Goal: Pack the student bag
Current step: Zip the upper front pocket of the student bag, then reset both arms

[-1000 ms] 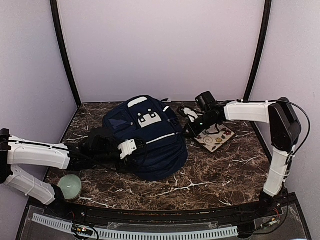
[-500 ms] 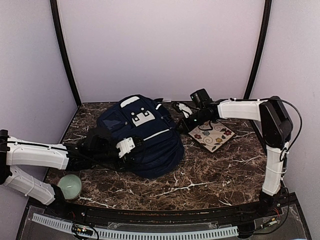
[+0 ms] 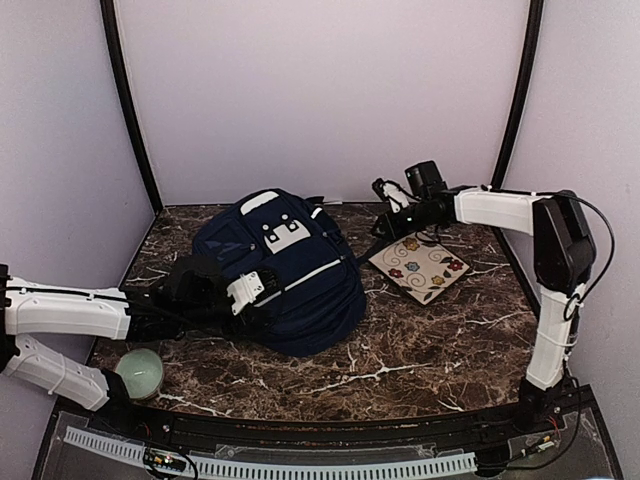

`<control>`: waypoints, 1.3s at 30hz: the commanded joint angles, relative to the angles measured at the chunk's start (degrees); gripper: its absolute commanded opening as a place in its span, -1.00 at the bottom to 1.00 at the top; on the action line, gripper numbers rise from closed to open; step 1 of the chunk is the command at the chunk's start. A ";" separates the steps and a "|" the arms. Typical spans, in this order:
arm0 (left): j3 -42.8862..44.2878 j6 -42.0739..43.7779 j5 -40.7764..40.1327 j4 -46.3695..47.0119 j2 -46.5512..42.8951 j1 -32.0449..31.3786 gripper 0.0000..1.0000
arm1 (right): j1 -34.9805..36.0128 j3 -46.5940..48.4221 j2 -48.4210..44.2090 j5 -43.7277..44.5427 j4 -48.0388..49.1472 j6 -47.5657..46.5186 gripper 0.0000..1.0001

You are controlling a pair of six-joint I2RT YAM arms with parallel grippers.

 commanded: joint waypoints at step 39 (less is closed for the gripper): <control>-1.84 -28.70 -28.70 -13.84 -32.91 11.20 0.98 | -29.95 -47.41 -66.93 8.58 17.31 11.31 1.00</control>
